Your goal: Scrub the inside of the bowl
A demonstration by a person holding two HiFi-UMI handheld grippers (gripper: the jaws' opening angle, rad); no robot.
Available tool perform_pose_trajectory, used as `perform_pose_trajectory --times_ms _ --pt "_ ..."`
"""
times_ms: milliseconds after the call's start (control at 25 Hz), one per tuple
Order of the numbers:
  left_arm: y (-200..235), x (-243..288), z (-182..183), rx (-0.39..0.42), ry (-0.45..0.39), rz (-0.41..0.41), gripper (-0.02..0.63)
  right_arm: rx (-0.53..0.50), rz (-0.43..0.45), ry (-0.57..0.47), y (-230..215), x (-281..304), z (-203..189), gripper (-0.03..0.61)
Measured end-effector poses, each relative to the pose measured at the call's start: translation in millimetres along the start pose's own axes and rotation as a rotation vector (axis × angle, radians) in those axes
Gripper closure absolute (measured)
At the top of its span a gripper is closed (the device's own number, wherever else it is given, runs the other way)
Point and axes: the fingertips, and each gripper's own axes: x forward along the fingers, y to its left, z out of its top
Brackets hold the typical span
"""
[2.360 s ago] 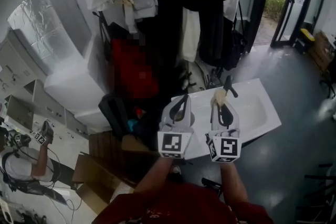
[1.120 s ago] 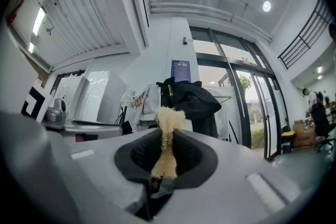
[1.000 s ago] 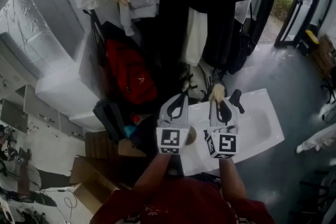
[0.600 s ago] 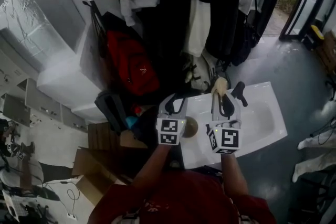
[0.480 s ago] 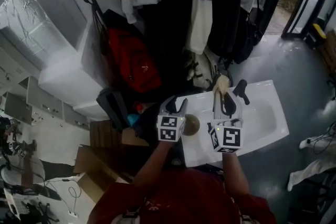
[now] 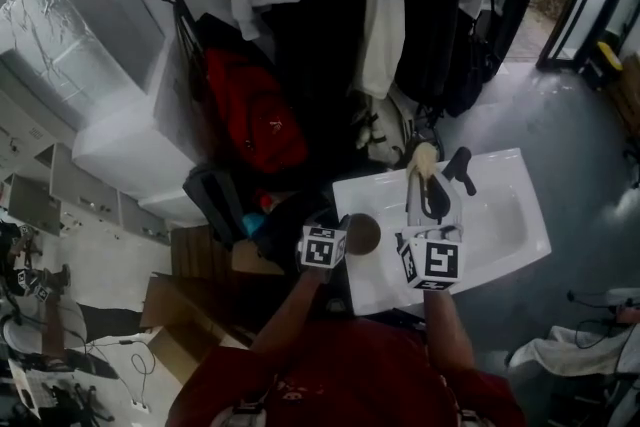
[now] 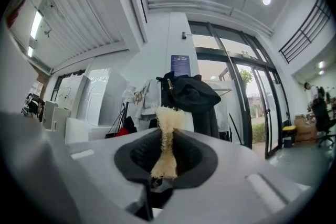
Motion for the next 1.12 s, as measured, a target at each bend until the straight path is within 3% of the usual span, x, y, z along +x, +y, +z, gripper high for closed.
perform_pose_trajectory --times_ms 440,760,1120 --pt "-10.5 14.5 -49.4 -0.137 0.147 -0.088 0.442 -0.001 0.002 0.011 1.2 -0.4 -5.1 0.529" --pt "-8.7 13.2 -54.2 -0.195 0.151 -0.072 0.572 0.002 -0.002 0.016 -0.2 -1.8 -6.3 0.529" --pt "-15.9 15.4 -50.5 -0.204 0.153 -0.08 0.589 0.002 -0.012 0.015 -4.2 -5.1 -6.3 0.529"
